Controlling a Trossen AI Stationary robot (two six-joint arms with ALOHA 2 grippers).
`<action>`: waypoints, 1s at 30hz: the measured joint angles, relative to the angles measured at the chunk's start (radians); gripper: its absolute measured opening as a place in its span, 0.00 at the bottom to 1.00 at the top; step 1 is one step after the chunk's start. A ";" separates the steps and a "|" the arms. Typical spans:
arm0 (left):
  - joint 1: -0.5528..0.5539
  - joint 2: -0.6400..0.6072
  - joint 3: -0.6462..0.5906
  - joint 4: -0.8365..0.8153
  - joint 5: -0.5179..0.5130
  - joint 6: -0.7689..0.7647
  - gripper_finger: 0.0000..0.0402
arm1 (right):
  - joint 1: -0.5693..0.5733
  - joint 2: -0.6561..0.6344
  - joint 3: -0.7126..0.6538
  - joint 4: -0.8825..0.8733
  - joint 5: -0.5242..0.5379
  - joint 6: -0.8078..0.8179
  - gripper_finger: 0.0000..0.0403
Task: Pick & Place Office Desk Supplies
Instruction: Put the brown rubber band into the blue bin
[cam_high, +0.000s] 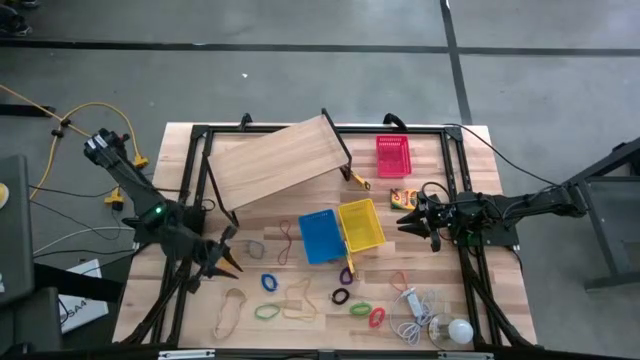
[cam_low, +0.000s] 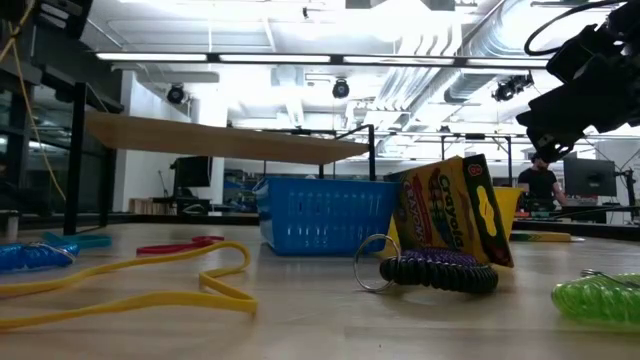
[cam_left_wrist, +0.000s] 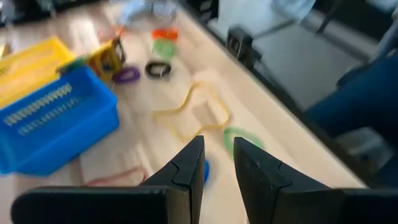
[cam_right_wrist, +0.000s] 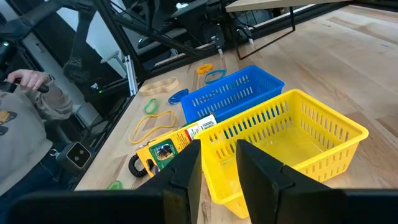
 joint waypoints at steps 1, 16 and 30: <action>-0.014 0.023 0.026 -0.045 -0.021 -0.019 0.20 | 0.000 0.000 0.000 0.000 0.000 0.000 0.22; -0.056 0.356 0.158 -0.307 -0.008 -0.278 0.20 | 0.000 0.000 0.000 0.000 0.000 0.000 0.22; -0.093 0.538 0.158 -0.203 0.061 -0.330 0.20 | 0.000 0.000 0.000 0.000 0.000 0.000 0.22</action>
